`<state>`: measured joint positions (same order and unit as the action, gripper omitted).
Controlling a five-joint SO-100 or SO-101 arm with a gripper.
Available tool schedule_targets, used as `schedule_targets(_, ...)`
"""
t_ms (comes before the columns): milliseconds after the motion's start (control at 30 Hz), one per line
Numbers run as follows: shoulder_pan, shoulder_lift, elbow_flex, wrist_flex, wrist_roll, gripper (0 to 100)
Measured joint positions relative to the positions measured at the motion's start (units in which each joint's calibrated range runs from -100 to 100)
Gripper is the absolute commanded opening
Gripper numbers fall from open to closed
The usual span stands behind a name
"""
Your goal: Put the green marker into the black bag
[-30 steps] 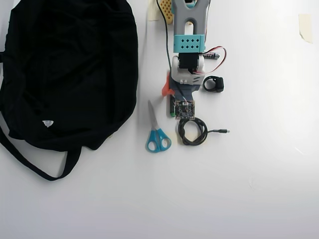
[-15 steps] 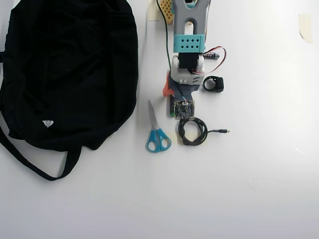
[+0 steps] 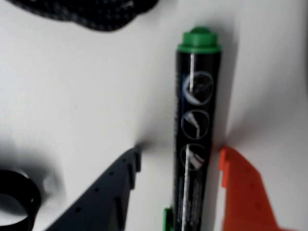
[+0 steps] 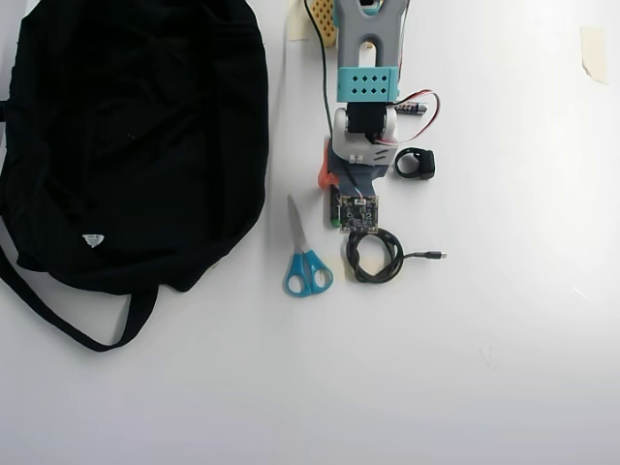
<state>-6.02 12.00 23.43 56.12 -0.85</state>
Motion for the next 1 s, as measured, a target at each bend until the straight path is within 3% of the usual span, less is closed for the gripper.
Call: schedule_targets(1000,0.0,-0.1,0.0,0.0,-0.3,8)
